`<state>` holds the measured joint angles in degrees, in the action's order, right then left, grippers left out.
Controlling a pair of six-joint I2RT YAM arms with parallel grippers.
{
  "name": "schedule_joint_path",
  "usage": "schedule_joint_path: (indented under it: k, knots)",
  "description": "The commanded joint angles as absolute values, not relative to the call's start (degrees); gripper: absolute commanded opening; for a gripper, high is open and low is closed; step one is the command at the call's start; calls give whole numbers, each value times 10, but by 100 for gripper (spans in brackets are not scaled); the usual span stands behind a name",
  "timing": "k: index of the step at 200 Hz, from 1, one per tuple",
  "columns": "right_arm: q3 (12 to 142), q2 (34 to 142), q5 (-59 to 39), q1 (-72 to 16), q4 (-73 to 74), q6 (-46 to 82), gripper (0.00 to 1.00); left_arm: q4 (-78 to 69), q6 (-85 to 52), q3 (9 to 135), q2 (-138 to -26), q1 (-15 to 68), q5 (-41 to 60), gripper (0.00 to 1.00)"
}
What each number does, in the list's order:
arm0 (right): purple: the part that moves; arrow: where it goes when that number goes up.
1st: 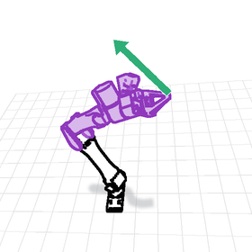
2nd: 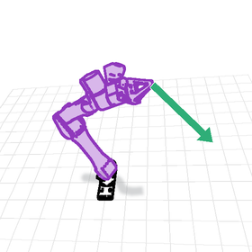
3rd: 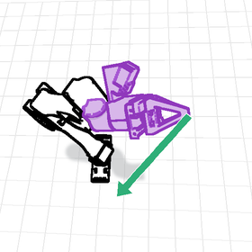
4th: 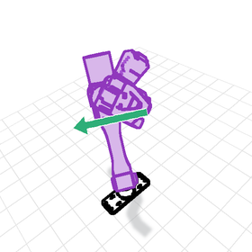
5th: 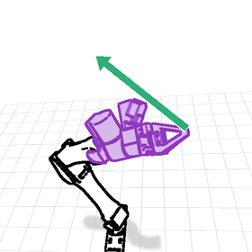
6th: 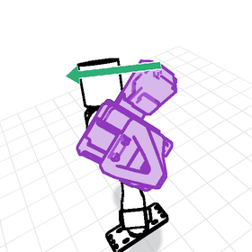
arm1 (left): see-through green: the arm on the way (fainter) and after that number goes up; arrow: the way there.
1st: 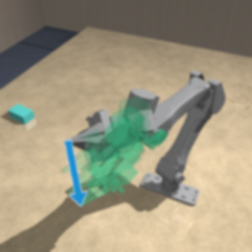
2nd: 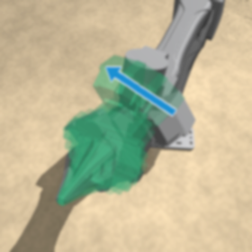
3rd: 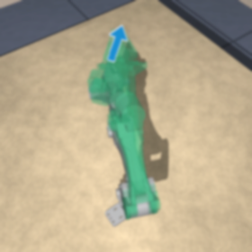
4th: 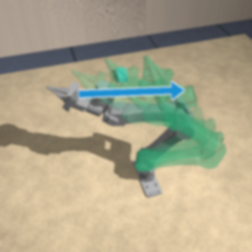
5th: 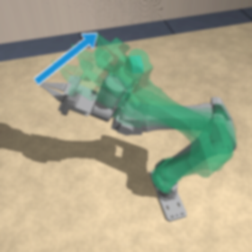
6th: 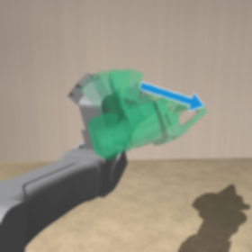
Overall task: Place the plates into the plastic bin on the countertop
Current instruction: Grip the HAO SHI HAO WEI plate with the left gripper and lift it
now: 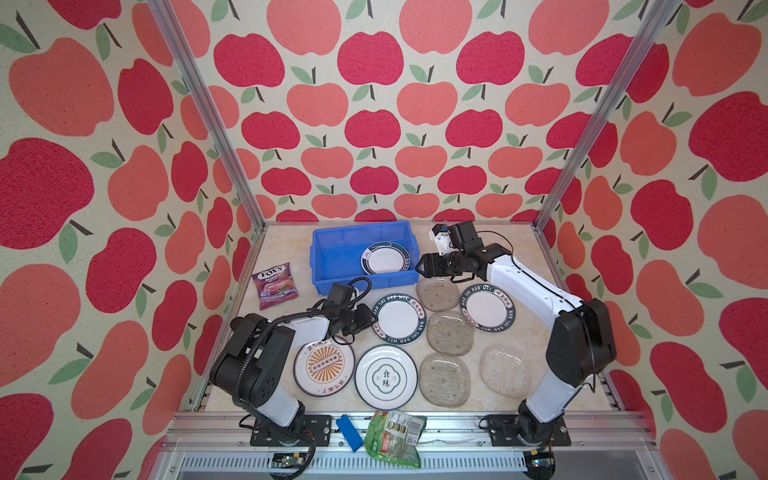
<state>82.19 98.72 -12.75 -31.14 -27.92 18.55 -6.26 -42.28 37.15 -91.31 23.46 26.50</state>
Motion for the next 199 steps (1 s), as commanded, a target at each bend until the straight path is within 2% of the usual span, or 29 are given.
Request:
schedule_joint_path:
  k: [1,22,35,66,113,147,170,199]
  knots:
    - [826,992,-133,-313,-280,190,73,-78,-410,389,-931,227,283,38]
    - [822,992,-135,-313,-276,190,73,-91,-414,388,-949,224,294,33]
    - [819,992,-132,-312,-276,190,73,-106,-423,386,-963,219,308,25]
    - [816,991,-134,-309,-272,191,73,-122,-429,383,-979,216,316,23]
    - [810,989,-136,-307,-264,195,73,-117,-427,375,-965,210,317,10]
    - [812,992,-138,-307,-258,196,73,-80,-412,383,-928,200,314,0]
    - [814,990,-145,-307,-255,201,73,-21,-403,395,-886,200,319,0]
    - [813,978,-146,-307,-250,207,73,101,-377,424,-778,216,312,0]
